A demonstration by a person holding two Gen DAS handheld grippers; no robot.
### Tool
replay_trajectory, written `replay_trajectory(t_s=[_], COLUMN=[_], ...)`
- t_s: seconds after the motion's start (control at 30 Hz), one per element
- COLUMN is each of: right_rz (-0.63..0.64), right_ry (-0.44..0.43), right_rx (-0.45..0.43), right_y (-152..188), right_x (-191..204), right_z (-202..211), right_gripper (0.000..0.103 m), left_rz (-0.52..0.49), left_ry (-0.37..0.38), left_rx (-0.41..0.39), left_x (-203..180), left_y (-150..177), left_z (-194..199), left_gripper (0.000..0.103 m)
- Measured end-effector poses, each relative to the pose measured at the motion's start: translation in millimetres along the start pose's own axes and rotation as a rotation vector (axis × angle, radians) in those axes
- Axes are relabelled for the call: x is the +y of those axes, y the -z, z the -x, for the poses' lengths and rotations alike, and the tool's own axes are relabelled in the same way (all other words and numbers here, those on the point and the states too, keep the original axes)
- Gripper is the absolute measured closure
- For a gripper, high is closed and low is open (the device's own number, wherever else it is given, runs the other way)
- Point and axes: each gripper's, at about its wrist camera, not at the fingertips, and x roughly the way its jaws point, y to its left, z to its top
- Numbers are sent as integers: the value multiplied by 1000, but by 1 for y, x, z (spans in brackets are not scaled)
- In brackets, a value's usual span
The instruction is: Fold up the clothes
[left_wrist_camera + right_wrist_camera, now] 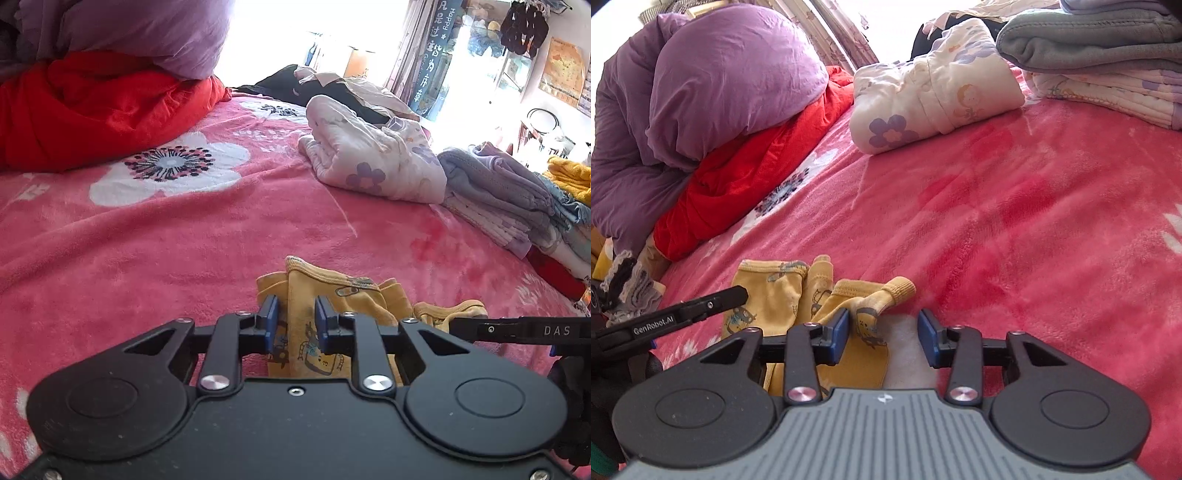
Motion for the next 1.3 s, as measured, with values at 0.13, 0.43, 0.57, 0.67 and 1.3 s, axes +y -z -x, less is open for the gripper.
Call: replay_trajectory(t_s=[0.13, 0.43, 0.57, 0.67, 1.3], right_rz=[-2, 6, 23, 40, 59], right_ry=[-2, 1, 11, 22, 23], right_rx=[-4, -3, -3, -5, -8], right_y=[0, 0, 1, 2, 2], right_x=[0, -1, 0, 4, 6], right_z=[-3, -5, -8, -7, -11], right_gripper=[60, 60, 60, 60, 55], left_rz=[-42, -55, -16, -18, -58], left_ry=[-14, -37, -34, -31, -83], left_rx=[2, 3, 11, 11, -55], left_x=[-2, 7, 15, 14, 11], left_y=[0, -6, -8, -8, -9], left_z=[2, 14, 17, 18, 19], left_gripper=[97, 98, 97, 98, 98])
